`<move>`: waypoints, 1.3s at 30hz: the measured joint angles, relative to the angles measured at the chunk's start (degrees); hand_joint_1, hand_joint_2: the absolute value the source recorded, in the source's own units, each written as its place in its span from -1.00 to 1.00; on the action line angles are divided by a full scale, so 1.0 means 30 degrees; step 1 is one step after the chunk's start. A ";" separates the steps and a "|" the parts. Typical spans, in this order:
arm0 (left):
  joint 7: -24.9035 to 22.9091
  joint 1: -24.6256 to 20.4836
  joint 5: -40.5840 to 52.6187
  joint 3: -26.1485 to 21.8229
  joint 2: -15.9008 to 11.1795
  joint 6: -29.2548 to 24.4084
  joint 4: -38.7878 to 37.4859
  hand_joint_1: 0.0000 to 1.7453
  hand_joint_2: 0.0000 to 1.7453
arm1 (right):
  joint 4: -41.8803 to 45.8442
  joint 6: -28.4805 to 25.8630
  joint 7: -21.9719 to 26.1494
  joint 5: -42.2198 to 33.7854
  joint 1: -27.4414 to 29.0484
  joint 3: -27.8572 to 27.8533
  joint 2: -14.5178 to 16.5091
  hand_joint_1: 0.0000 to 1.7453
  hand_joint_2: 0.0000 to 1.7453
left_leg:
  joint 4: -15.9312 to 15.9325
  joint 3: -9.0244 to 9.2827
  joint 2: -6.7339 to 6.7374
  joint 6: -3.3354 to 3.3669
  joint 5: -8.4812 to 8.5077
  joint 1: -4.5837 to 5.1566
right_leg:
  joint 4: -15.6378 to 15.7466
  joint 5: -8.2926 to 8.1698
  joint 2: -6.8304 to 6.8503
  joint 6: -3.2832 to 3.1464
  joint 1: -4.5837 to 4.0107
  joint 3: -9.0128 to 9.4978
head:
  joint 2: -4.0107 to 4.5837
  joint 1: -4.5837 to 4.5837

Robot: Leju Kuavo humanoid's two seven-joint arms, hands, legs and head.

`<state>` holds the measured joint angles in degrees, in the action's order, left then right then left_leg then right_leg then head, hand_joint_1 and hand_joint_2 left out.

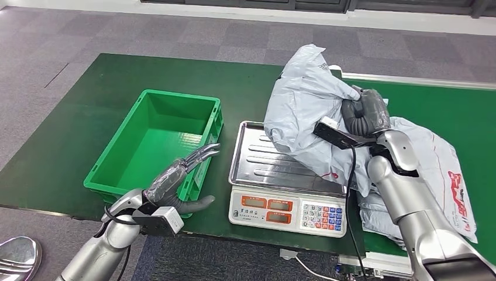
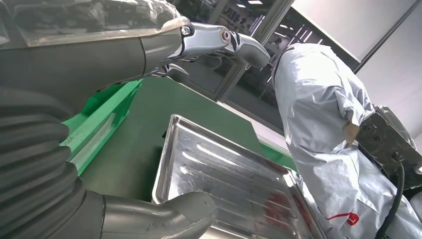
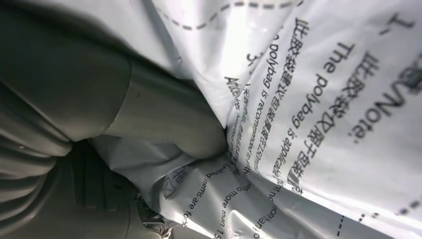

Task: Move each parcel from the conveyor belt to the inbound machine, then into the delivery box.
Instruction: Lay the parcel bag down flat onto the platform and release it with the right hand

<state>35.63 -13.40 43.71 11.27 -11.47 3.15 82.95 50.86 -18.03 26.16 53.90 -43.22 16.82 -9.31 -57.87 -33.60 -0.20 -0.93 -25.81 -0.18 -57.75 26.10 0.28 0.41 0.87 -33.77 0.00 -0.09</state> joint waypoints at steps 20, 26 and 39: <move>-0.0004 -0.0900 -0.0058 0.0357 0.0117 0.0117 -0.0594 -1.00 1.00 | 0.1473 0.1053 -0.0606 0.0492 0.0347 0.2639 0.0497 1.00 1.00 | 0.0000 0.0000 0.0006 -0.0005 0.0003 -0.0012 | -0.0001 -0.0001 -0.0012 -0.0002 -0.0007 -0.0010 | 0.0000 0.0000; 0.0000 -0.0919 -0.0111 0.0403 0.0118 0.0117 -0.0688 -1.00 1.00 | 0.1277 0.1026 -0.0670 0.0397 0.0338 0.2923 0.0524 1.00 1.00 | 0.0000 -0.0001 0.0005 -0.0005 0.0002 -0.0012 | -0.0001 0.0000 -0.0011 -0.0002 -0.0011 -0.0012 | 0.0000 0.0000; -0.0015 -0.0979 -0.0284 0.0433 0.0120 0.0118 -0.0847 -1.00 1.00 | -0.0028 0.1215 -0.0663 0.0301 0.0771 0.3515 0.0626 1.00 1.00 | 0.0000 -0.0001 0.0008 -0.0005 0.0002 -0.0011 | -0.0001 0.0000 -0.0013 -0.0002 -0.0009 -0.0016 | 0.0000 0.0000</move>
<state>35.58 -16.34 42.86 12.57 -11.11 3.50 80.41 50.78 -14.38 24.17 54.80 -40.91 27.37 -7.43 -57.87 -33.60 -0.17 -0.94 -25.80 -0.21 -57.75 26.10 0.24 0.40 0.84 -33.82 0.00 -0.09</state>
